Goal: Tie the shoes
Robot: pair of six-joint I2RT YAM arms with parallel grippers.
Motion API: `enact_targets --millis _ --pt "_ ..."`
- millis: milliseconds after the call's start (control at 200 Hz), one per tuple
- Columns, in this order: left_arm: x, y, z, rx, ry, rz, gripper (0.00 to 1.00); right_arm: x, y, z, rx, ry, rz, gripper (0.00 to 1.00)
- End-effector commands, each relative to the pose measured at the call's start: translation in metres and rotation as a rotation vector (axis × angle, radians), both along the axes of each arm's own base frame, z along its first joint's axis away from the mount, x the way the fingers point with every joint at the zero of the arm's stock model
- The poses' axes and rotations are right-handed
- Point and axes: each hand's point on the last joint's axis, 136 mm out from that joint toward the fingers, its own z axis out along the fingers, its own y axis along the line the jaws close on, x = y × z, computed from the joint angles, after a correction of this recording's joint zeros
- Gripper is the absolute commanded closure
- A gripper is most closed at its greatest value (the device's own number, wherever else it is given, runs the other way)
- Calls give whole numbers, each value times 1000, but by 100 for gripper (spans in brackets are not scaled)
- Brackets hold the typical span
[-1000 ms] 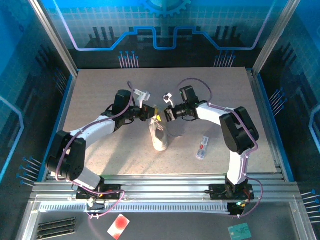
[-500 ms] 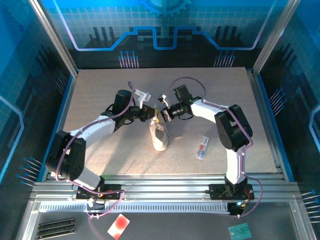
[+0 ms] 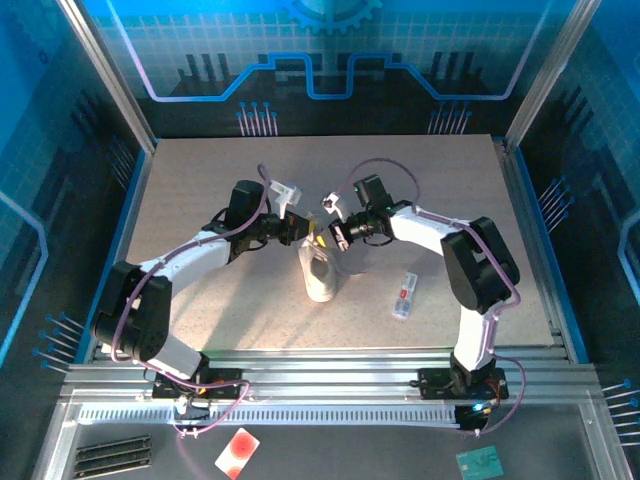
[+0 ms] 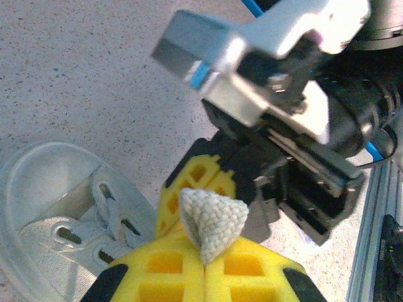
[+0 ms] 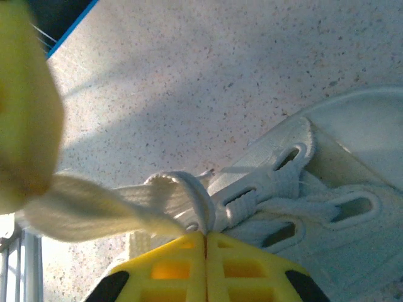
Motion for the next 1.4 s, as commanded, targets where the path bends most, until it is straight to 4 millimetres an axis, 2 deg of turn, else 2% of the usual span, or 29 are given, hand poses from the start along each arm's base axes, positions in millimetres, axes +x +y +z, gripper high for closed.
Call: enact_targets --millis 0,115,275,395,640,941,1041,1166,1396 --pt "4 0 3 2 -2 1 100 3 -2 25 54 -88 -12 93" --pt "8 0 0 2 14 14 100 -4 0 27 86 -94 26 93" --pt "12 3 -8 14 52 36 100 -13 1 17 90 -65 61 93" --pt "13 8 -14 25 73 58 100 -19 2 18 108 -76 90 92" --pt "16 10 -20 21 104 68 100 -33 7 16 100 -87 148 82" --pt "17 9 -20 19 111 68 100 -38 10 5 34 -92 189 65" --pt "16 9 -20 19 113 66 100 -38 12 3 16 -103 194 65" --pt "15 9 -18 20 108 61 100 -36 13 1 -7 -124 191 71" --pt "11 10 -17 19 106 60 100 -40 14 -5 -42 -132 208 70"
